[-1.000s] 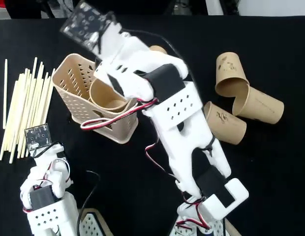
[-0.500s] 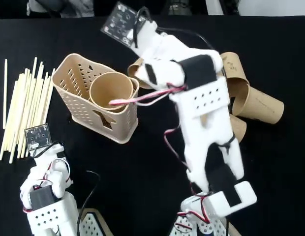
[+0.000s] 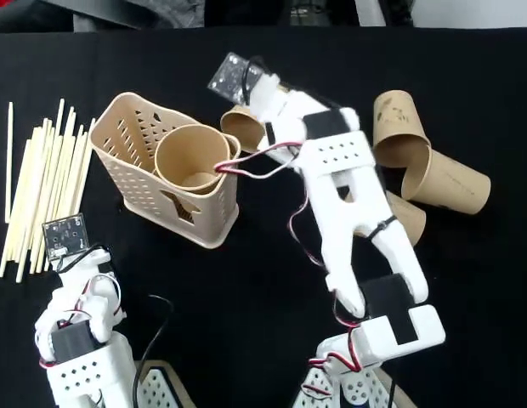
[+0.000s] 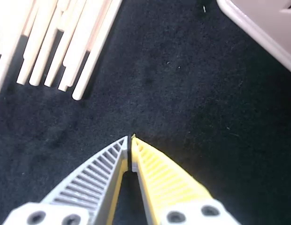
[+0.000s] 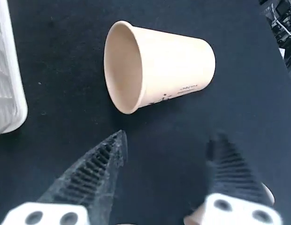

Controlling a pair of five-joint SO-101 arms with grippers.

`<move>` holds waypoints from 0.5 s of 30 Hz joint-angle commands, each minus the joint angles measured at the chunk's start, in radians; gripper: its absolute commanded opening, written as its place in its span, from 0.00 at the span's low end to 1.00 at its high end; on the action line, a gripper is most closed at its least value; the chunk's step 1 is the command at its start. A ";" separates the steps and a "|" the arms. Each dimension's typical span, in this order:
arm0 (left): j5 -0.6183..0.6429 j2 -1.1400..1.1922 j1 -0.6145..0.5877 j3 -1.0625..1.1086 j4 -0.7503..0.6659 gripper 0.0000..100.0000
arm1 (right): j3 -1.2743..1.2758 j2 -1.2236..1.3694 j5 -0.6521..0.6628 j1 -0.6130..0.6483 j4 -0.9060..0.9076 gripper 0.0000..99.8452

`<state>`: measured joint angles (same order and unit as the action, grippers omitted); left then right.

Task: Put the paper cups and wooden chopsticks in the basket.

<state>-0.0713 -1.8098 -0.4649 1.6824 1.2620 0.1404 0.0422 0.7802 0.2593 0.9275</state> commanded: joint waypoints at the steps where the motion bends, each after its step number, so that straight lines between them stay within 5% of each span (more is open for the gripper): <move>1: 0.008 -0.009 -0.004 0.016 0.008 0.03 | 0.047 -0.010 0.005 0.021 -0.098 0.41; 9: 0.008 -0.009 -0.004 0.016 0.008 0.03 | 0.174 -0.007 0.002 0.026 -0.259 0.42; 15: 0.008 -0.009 -0.004 0.016 0.008 0.03 | 0.260 -0.007 -0.123 0.055 -0.454 0.42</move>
<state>-0.0713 -1.8098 -0.4649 1.6824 1.2620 0.3905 0.0422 0.7066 0.2915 0.5593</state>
